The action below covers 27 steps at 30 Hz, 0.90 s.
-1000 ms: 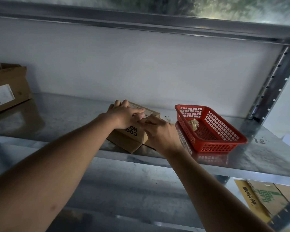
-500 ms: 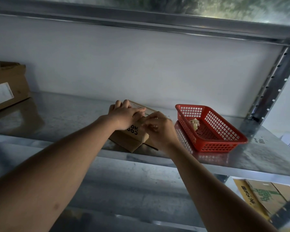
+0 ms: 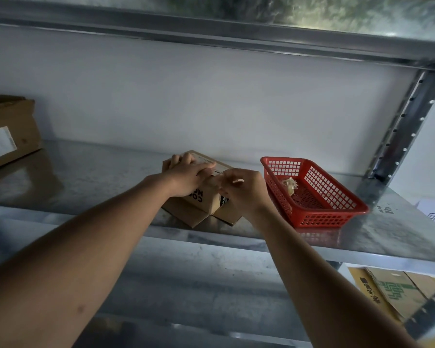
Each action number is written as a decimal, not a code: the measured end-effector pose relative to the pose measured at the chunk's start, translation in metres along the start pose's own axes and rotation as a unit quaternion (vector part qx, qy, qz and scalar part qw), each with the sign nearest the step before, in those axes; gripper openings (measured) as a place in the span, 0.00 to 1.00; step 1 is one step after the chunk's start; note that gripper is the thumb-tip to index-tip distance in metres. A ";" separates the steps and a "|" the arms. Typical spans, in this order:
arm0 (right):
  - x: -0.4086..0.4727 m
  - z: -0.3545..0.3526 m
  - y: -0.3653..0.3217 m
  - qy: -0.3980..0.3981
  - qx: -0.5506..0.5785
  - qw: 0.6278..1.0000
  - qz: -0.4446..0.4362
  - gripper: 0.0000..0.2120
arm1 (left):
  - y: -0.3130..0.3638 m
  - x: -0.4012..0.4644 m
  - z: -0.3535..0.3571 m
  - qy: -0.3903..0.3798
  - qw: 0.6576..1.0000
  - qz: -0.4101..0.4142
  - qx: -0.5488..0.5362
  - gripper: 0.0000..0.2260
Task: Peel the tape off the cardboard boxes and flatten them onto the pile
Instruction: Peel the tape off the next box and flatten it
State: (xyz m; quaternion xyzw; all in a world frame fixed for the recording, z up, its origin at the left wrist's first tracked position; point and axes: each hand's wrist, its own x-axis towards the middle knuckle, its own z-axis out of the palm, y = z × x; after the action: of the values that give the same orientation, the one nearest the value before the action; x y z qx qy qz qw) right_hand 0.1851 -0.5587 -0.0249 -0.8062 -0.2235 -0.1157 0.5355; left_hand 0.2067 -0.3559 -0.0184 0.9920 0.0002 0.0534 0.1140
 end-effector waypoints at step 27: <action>0.027 0.001 -0.003 0.017 -0.195 0.980 -0.047 0.09 | 0.006 0.001 -0.011 -0.027 0.999 -0.001 0.024 0.19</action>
State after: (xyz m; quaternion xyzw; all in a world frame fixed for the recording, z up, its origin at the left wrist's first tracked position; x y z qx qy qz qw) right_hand 0.2072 -0.5505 -0.0114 -0.8815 -0.2252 -0.1962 0.3657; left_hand 0.2062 -0.3595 -0.0065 0.9956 -0.0003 0.0260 0.0901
